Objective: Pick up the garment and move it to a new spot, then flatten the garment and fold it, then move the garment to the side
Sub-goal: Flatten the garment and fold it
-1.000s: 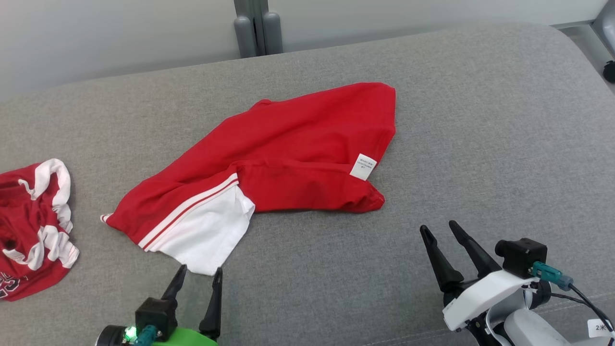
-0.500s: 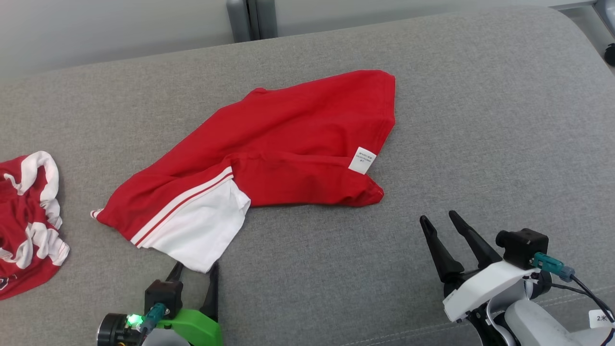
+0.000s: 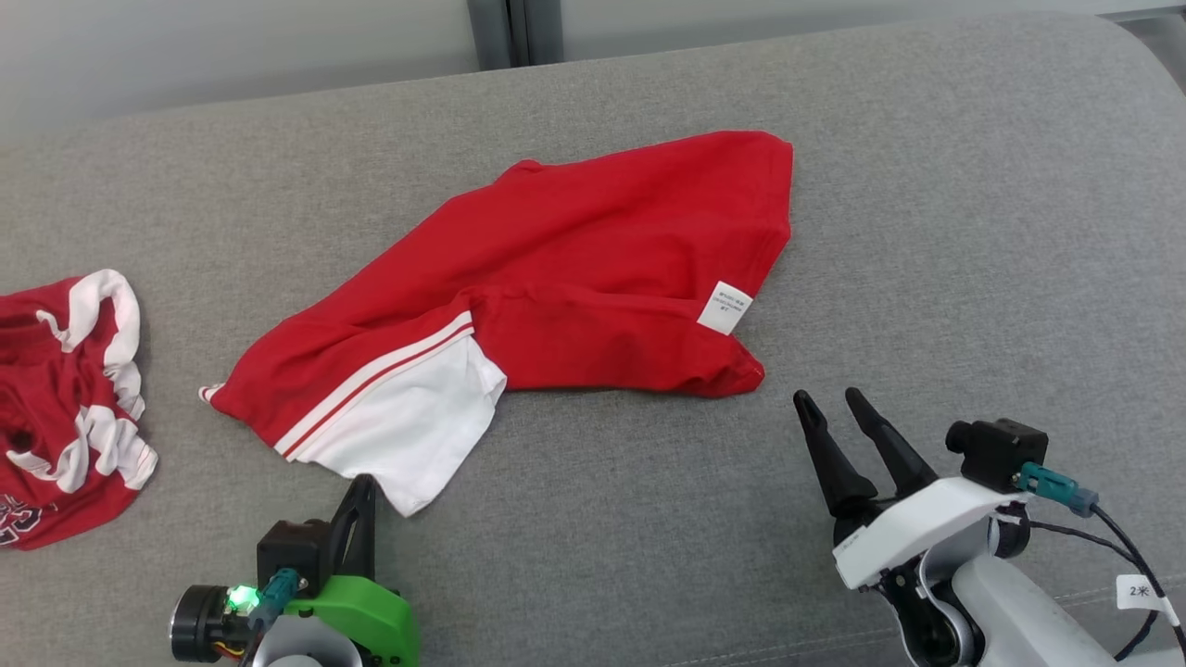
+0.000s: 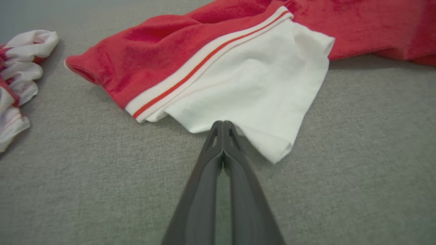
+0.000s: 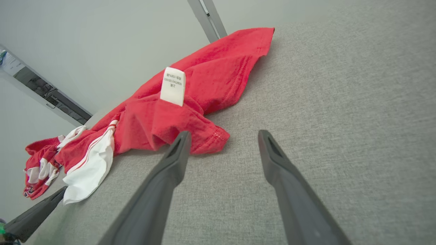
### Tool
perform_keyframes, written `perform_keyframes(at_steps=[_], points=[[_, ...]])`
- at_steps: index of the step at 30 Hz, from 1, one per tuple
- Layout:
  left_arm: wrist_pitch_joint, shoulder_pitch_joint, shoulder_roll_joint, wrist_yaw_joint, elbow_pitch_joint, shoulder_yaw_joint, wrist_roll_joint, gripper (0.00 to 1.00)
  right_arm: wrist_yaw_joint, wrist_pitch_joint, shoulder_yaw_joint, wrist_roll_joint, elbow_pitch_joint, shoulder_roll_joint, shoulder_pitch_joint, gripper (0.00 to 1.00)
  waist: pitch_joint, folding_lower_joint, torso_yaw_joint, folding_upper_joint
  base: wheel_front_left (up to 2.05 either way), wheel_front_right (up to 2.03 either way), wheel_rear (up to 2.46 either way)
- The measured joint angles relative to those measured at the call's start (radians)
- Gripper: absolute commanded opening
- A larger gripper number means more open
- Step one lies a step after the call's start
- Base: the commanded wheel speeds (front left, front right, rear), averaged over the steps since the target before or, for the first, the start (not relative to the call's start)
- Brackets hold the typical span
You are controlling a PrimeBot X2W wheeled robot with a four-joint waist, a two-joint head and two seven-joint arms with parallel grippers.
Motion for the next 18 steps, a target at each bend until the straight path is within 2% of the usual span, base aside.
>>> perform_keyframes(at_steps=[4,8,9,10,14,18], points=[[0.000,0.004,-0.012,-0.041,-0.033,0.012,0.002,0.00,0.000,0.003,0.033,0.109,0.059,-0.003,-0.034,1.00,0.003,0.0000,0.021,0.0000,0.00,0.00,0.00],[0.000,0.008,-0.037,-0.085,0.016,0.005,-0.021,0.00,0.000,0.002,0.064,0.140,0.103,-0.029,-0.061,1.00,0.007,0.0000,0.043,0.0000,0.00,0.00,0.00],[0.003,0.011,-0.051,-0.093,0.031,0.017,-0.050,0.38,0.000,0.002,0.074,0.143,0.110,-0.030,-0.064,1.00,0.008,0.0000,0.045,0.0000,0.00,0.00,0.00],[0.003,0.013,-0.060,-0.101,0.039,0.026,-0.079,1.00,0.000,0.002,0.078,0.147,0.116,-0.032,-0.065,1.00,0.011,0.0000,0.046,0.0000,0.00,0.00,0.00],[0.031,0.012,-0.100,-0.138,0.047,0.057,-0.227,1.00,0.000,0.001,0.088,0.159,0.130,-0.044,-0.072,1.00,0.020,0.0000,0.044,0.0000,0.00,0.00,0.00],[0.049,0.009,-0.106,-0.155,0.044,0.050,-0.306,1.00,0.000,0.001,0.079,0.159,0.127,-0.048,-0.075,1.00,0.026,0.0000,0.035,0.0000,0.00,0.00,0.00]])
